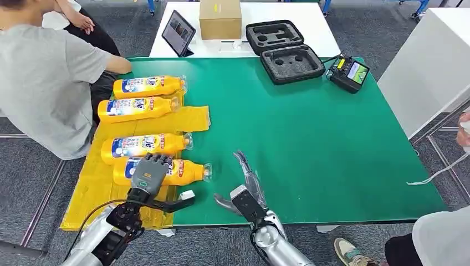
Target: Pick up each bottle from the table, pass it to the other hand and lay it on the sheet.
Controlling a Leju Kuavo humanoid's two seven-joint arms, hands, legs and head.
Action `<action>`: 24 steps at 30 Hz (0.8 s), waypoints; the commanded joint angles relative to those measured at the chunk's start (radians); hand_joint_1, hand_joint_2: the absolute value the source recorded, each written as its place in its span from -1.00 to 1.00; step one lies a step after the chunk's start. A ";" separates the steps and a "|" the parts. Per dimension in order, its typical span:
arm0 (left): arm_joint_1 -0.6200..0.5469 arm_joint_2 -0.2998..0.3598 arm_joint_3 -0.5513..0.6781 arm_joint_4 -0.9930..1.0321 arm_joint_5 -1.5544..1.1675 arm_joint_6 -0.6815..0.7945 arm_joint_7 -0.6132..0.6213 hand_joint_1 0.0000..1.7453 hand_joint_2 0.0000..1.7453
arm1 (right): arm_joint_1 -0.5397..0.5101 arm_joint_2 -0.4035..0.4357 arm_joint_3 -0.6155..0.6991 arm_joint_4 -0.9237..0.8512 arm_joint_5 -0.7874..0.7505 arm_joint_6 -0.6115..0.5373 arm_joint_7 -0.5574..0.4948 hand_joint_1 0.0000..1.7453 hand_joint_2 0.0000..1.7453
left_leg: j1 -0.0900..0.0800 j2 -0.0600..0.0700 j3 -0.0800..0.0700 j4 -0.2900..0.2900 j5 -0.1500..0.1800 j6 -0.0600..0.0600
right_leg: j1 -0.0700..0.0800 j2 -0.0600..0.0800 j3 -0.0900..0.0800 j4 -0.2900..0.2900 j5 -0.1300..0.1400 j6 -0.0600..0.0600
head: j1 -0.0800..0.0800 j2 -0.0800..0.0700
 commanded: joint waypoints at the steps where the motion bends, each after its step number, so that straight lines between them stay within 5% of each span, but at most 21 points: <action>1: 0.057 0.008 -0.016 0.024 -0.035 -0.020 -0.008 0.68 1.00 | -0.036 0.003 -0.010 0.056 -0.004 0.000 0.000 -1.00 1.00 | 0.000 0.003 0.004 -0.002 -0.001 -0.001 | -0.001 0.005 0.002 -0.001 0.000 -0.001 | 0.000 0.000; 3: 0.074 0.009 -0.012 -0.004 -0.035 -0.023 -0.004 0.62 1.00 | -0.029 0.000 -0.012 0.052 -0.005 -0.004 0.000 -1.00 1.00 | 0.000 0.004 0.004 -0.002 -0.001 -0.001 | 0.000 0.005 0.003 -0.001 0.000 -0.001 | 0.000 0.000; 5: 0.080 0.007 -0.011 -0.017 -0.035 -0.030 -0.001 0.30 1.00 | -0.030 0.000 -0.014 0.053 -0.005 -0.007 0.000 -1.00 1.00 | 0.000 0.003 0.004 -0.002 -0.001 -0.001 | 0.000 0.005 0.003 -0.001 0.000 -0.001 | 0.000 0.000; 6: 0.082 0.006 -0.014 -0.028 -0.035 -0.039 0.004 -0.02 1.00 | -0.030 -0.001 -0.014 0.053 -0.004 -0.010 0.000 -1.00 1.00 | 0.000 0.003 0.004 -0.002 -0.001 -0.001 | -0.001 0.005 0.002 -0.001 0.000 -0.001 | 0.000 0.000; 9: 0.090 0.004 -0.013 -0.038 -0.035 -0.051 0.002 -0.44 1.00 | -0.029 -0.002 -0.014 0.054 -0.002 -0.015 0.000 -1.00 1.00 | 0.000 0.002 0.003 -0.001 -0.001 -0.001 | 0.000 0.003 0.002 -0.001 0.000 -0.001 | 0.000 0.000; 19: 0.090 0.004 -0.013 -0.038 -0.035 -0.051 0.002 -0.44 1.00 | -0.029 -0.002 -0.014 0.054 -0.002 -0.015 0.000 -1.00 1.00 | 0.000 0.002 0.004 -0.001 -0.001 -0.001 | 0.000 0.004 0.002 -0.001 0.000 -0.001 | 0.000 0.000; 24: 0.096 0.004 -0.010 -0.039 -0.029 -0.074 -0.017 -0.68 1.00 | -0.028 -0.005 -0.014 0.054 0.000 -0.020 0.000 -1.00 1.00 | 0.000 0.003 0.004 -0.002 -0.001 -0.001 | 0.000 0.004 0.002 -0.001 0.000 -0.001 | 0.000 0.000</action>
